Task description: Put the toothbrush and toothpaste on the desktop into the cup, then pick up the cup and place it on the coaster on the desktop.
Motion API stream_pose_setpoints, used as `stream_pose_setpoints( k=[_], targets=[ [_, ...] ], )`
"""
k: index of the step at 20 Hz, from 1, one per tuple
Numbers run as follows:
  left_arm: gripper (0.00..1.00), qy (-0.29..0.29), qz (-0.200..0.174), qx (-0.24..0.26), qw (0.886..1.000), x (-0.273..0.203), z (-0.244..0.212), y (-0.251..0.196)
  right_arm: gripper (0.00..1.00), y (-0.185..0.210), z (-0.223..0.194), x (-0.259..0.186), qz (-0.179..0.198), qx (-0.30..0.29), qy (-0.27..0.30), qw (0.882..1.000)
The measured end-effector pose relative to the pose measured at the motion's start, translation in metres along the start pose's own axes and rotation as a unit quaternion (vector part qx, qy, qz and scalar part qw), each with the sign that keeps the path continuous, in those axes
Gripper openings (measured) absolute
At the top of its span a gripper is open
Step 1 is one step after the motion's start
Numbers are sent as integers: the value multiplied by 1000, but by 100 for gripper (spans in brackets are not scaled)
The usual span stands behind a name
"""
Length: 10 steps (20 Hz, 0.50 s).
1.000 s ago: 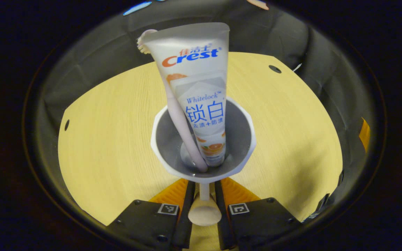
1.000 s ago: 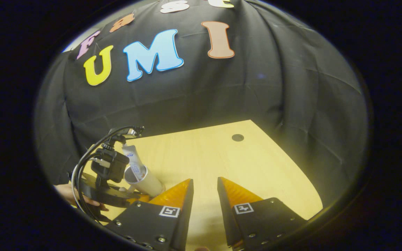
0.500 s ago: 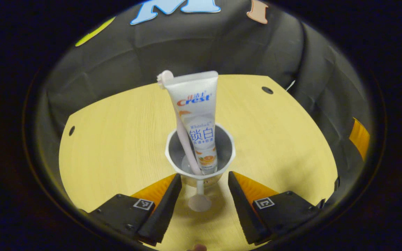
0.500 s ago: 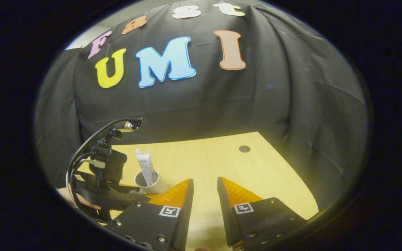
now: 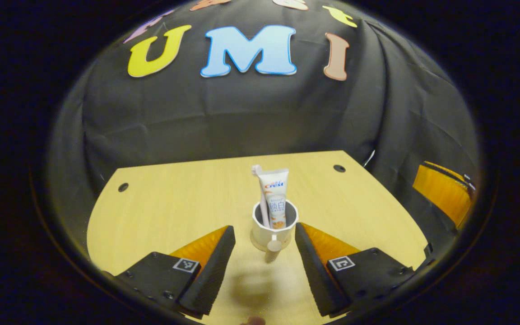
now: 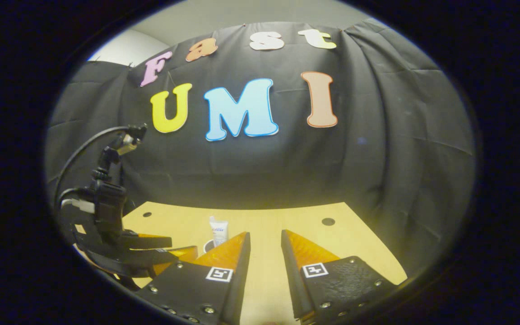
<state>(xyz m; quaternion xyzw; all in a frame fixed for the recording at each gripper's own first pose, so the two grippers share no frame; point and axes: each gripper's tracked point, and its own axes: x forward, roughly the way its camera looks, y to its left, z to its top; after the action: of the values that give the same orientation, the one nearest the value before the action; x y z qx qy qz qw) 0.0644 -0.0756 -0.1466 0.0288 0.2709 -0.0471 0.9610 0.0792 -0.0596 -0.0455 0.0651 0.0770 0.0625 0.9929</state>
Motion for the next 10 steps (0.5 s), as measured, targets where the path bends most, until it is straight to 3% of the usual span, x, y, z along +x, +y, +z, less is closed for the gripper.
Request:
stream_pose_setpoints(
  k=[5,10],
  targets=[
    [88,-82,18,0,996,-69,31,20,41,29,6,-32,8,-2,-33,999],
    [88,-121,36,-3,992,-112,41,42,41,31,9,-49,-17,10,-41,999]
  ],
)
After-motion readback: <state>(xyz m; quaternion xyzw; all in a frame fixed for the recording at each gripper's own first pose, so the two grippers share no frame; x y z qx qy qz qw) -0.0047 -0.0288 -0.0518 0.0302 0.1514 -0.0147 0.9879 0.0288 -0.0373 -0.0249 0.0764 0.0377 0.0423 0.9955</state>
